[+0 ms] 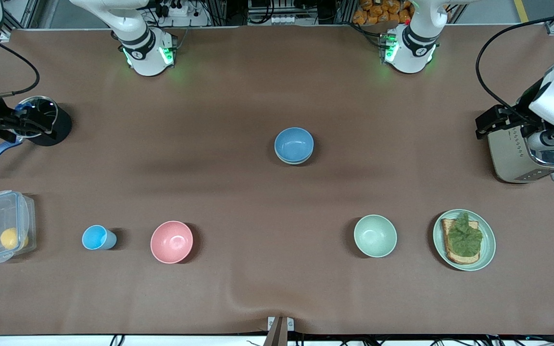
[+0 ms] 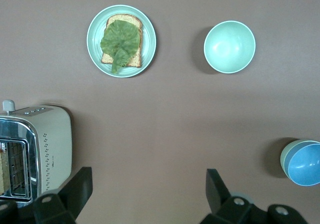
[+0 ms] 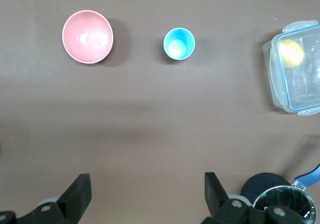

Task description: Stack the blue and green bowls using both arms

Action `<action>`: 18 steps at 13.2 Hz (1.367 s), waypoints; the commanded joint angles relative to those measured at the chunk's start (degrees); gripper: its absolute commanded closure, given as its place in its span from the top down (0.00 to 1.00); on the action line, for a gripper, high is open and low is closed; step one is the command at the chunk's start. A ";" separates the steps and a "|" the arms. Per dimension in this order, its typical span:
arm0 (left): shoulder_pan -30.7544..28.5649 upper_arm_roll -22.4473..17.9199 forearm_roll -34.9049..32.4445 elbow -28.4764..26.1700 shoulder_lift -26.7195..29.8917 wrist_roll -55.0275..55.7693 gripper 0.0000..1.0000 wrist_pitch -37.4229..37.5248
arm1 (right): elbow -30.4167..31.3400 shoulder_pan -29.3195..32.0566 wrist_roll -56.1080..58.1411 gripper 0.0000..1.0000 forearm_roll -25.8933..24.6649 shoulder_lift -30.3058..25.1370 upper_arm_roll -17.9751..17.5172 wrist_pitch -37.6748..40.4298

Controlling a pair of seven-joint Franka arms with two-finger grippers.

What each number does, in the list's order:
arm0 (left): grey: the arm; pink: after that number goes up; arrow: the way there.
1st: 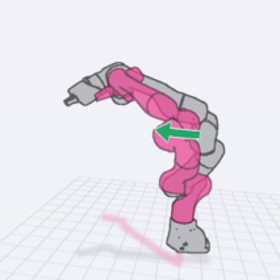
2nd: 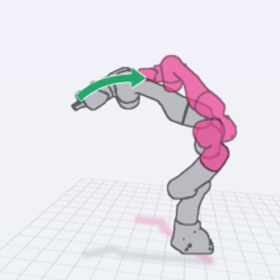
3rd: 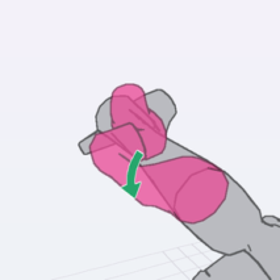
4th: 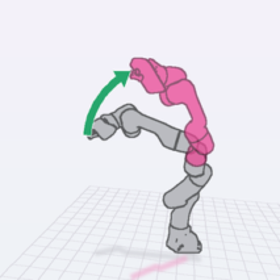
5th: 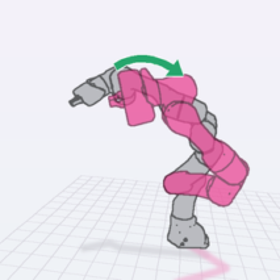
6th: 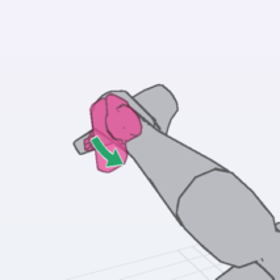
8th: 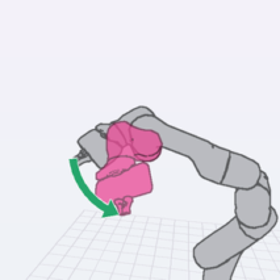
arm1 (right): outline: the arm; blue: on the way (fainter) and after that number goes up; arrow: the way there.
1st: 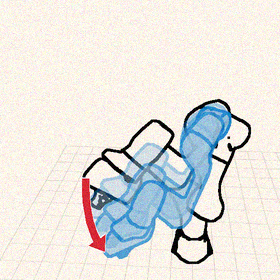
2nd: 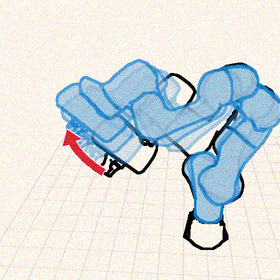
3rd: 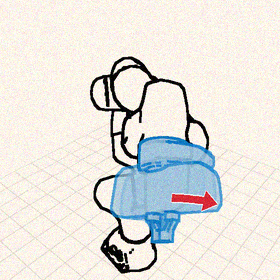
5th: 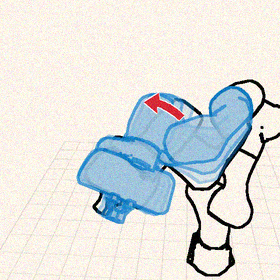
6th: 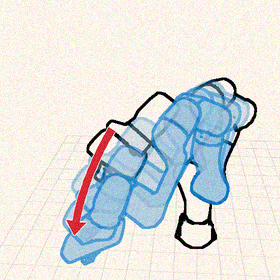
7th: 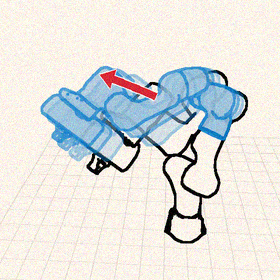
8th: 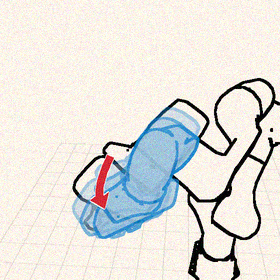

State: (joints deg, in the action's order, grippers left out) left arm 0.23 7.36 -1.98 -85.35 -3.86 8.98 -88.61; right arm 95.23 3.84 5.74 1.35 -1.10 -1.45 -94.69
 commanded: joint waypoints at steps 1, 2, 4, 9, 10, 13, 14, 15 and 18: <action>0.73 -0.86 0.75 -0.43 1.04 -0.98 1.00 0.63 | -1.18 3.19 0.15 1.00 0.06 -0.65 -1.98 0.65; 0.82 -0.86 0.75 -0.43 1.13 -0.98 1.00 0.63 | -1.10 3.11 0.15 1.00 0.23 -0.74 -1.80 0.30; 0.82 -0.86 0.66 -0.52 1.13 -0.89 1.00 0.63 | -1.10 2.76 0.15 1.00 0.41 -0.66 -1.71 -1.89; 1.00 -0.86 0.75 -0.61 1.13 -0.98 1.00 0.63 | -1.36 -1.28 0.75 1.00 0.76 -0.66 2.23 -3.39; 1.09 -0.77 0.75 -0.61 1.22 -0.89 1.00 0.63 | -1.36 -2.07 0.76 1.00 1.19 -0.74 2.41 -3.39; 1.70 -0.77 0.75 -0.78 1.22 -0.45 1.00 0.80 | -1.27 -1.99 0.76 1.00 1.29 -0.66 2.50 -3.66; 1.70 -0.77 0.75 -0.70 1.22 -0.28 1.00 1.42 | -1.27 -1.99 0.76 1.00 1.29 -0.66 2.50 -3.66; 1.70 -0.77 0.75 -0.70 1.22 -0.28 1.00 1.51 | -1.27 -1.91 0.76 1.00 1.29 -0.57 2.50 -3.66; 1.79 -0.77 0.66 -0.70 1.22 -0.28 1.00 1.95 | -1.27 -1.82 0.76 1.00 1.29 -0.48 2.42 -3.66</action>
State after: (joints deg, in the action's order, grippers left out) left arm 1.41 7.36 -1.98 -85.35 -3.85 8.98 -87.47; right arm 94.08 2.80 5.92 1.66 -1.26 0.10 -98.34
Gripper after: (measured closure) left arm 0.000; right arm 0.000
